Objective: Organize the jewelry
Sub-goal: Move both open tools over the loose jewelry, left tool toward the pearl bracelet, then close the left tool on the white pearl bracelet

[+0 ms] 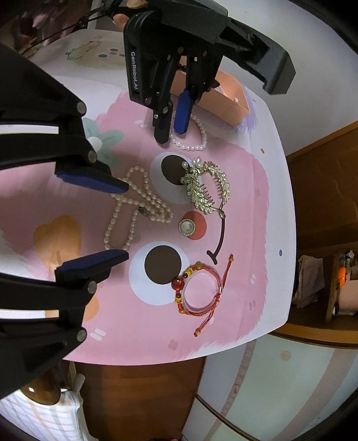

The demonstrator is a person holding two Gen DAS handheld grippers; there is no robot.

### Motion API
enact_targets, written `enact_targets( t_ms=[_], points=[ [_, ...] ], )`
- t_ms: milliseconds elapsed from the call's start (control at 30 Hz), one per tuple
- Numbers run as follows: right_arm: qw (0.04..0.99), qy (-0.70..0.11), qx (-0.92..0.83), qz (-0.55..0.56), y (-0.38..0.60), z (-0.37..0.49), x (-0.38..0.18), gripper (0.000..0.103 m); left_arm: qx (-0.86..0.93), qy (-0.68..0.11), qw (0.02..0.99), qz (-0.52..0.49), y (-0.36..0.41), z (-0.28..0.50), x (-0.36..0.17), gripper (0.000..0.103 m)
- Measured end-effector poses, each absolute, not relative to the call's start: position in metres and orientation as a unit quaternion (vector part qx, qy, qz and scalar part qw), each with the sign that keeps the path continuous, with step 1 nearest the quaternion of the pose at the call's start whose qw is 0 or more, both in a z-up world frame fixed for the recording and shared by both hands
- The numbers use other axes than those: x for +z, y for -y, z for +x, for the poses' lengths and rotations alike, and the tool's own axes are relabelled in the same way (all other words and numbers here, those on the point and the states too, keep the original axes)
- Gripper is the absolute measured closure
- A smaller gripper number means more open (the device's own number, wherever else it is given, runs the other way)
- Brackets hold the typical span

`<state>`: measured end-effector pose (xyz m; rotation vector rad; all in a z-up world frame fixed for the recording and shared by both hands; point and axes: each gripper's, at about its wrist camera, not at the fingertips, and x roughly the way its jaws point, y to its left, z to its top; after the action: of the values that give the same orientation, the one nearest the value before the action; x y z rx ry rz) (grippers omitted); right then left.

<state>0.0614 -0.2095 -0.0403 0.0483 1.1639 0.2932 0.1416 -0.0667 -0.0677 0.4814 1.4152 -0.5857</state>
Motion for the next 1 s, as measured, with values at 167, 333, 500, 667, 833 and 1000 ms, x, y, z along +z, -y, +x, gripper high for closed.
enact_targets(
  t_ms=[167,333,500,667,833,1000],
  points=[
    [0.823,-0.550,0.135,0.037,0.214,0.065,-0.043,0.060,-0.257,-0.642,0.686,0.225,0.074,0.142,-0.074,0.084],
    [0.819,-0.555,0.134,0.053,0.217,0.070,-0.047,0.060,-0.248,-0.659,0.677,0.214,0.073,0.148,-0.082,0.085],
    [0.817,-0.558,0.134,0.051,0.215,0.071,-0.051,0.060,-0.242,-0.662,0.680,0.199,0.067,0.154,-0.082,0.096],
    [0.814,-0.563,0.135,0.054,0.214,0.070,-0.056,0.060,-0.233,-0.671,0.682,0.173,0.061,0.161,-0.081,0.097],
    [0.812,-0.564,0.135,0.059,0.216,0.073,-0.055,0.060,-0.227,-0.669,0.689,0.160,0.053,0.158,-0.074,0.098],
    [0.813,-0.562,0.133,0.068,0.217,0.076,-0.052,0.060,-0.235,-0.655,0.705,0.138,0.044,0.143,-0.046,0.098]
  ],
)
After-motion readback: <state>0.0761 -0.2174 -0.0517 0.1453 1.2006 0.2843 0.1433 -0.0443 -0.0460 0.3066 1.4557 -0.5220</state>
